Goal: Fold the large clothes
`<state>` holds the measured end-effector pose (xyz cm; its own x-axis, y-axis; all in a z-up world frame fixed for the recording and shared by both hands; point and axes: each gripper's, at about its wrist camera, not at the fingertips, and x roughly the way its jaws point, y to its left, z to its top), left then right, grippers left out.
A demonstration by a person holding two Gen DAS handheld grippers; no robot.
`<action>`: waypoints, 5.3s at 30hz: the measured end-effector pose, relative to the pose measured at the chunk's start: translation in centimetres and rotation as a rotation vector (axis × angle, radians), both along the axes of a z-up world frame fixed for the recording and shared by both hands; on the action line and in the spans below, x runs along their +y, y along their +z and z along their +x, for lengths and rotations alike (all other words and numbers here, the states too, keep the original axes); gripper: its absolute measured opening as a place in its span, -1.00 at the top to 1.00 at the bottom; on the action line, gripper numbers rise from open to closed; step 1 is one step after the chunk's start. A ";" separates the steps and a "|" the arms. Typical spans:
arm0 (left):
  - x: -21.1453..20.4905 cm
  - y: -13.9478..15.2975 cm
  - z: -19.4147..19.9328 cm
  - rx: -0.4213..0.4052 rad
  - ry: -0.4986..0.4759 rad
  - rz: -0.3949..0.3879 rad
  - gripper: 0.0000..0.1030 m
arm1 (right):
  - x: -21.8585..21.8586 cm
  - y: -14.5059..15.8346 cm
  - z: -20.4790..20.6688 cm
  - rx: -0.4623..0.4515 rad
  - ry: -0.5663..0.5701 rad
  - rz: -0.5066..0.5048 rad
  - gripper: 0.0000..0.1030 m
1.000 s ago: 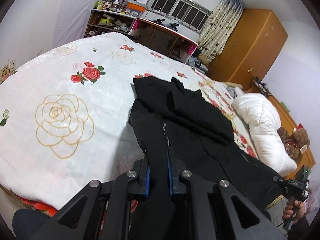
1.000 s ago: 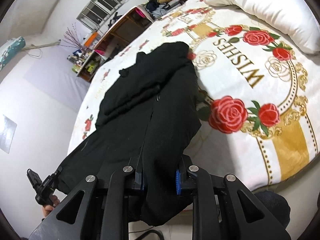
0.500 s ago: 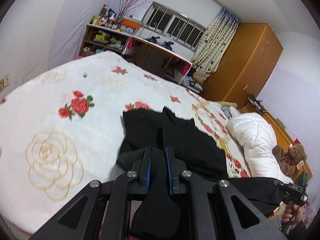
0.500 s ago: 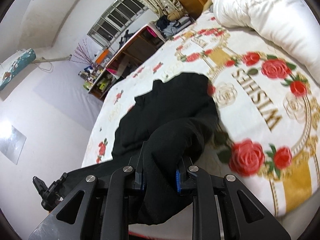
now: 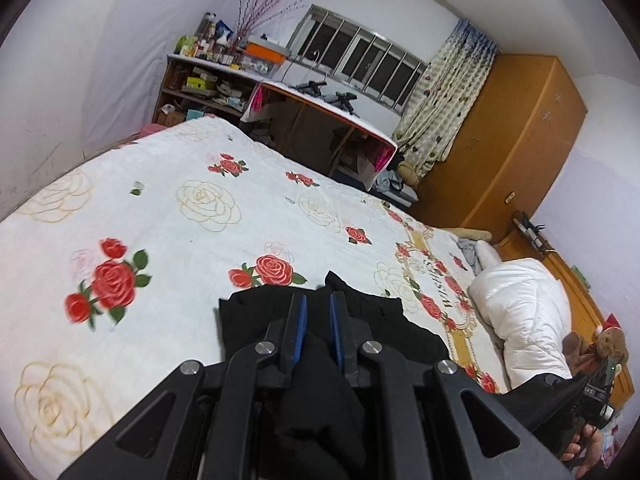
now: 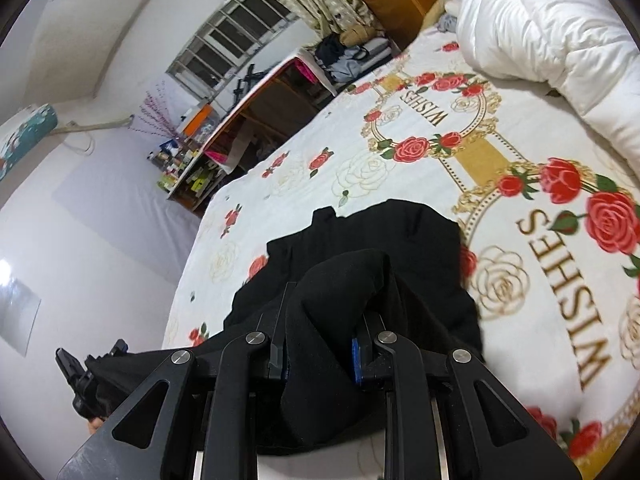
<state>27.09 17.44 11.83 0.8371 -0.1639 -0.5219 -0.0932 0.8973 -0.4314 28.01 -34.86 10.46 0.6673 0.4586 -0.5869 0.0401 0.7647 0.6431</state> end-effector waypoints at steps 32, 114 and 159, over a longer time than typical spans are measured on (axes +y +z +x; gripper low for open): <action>3.7 -8.9 15.4 0.132 0.039 0.040 -0.31 | -0.7 -7.6 14.1 0.044 -0.056 -0.014 -0.48; -2.1 -12.5 13.9 0.061 0.040 0.234 0.01 | 5.9 -9.2 11.6 -0.101 -0.025 -0.407 0.08; -5.5 -17.1 15.1 0.178 0.010 0.384 -0.10 | 5.2 -13.9 16.5 0.023 -0.024 -0.583 0.96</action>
